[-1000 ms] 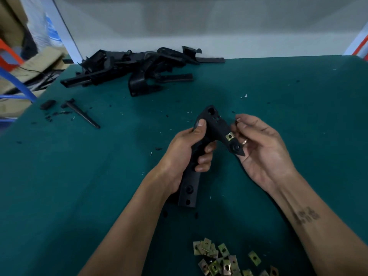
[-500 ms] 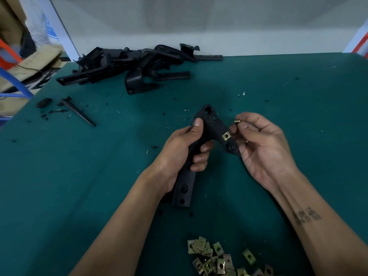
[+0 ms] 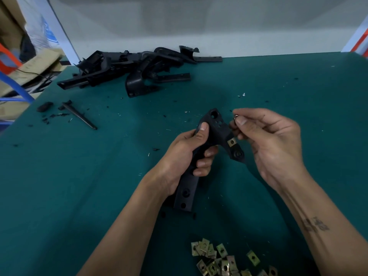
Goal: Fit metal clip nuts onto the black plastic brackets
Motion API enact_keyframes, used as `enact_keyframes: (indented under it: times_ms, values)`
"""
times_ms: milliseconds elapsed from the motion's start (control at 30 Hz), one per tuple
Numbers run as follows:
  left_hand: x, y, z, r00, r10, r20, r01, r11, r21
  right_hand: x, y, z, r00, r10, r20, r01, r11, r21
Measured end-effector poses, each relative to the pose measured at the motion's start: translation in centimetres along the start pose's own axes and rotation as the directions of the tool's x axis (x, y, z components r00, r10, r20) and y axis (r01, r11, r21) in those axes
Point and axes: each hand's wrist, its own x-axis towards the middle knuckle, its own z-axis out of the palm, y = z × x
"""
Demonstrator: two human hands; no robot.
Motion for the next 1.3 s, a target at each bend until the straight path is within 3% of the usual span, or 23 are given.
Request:
enact_keyframes:
  times_ms: [300, 633, 967, 1300]
  values:
    - [-0.1, 0.0, 0.2, 0.999, 0.008, 0.049, -0.007, 1.000, -0.007, -0.5, -0.3, 0.5, 0.996, 0.065, 0.056, -0.063, 0.998, -0.031]
    - [-0.1, -0.2, 0.3, 0.999, 0.023, 0.037, -0.025, 0.999, 0.040, -1.0, -0.8, 1.0, 0.996, 0.079, -0.043, -0.078, 0.997, 0.030]
    - [0.0, -0.2, 0.4, 0.998, 0.031, 0.048, -0.033, 0.998, 0.050, -1.5, -1.6, 2.2, 0.968, 0.208, -0.137, -0.194, 0.975, 0.112]
    - [0.0, -0.2, 0.8, 0.998, 0.056, 0.020, -0.058, 0.995, 0.087, -1.7, -1.5, 2.7, 0.969, 0.203, -0.138, -0.200, 0.979, 0.039]
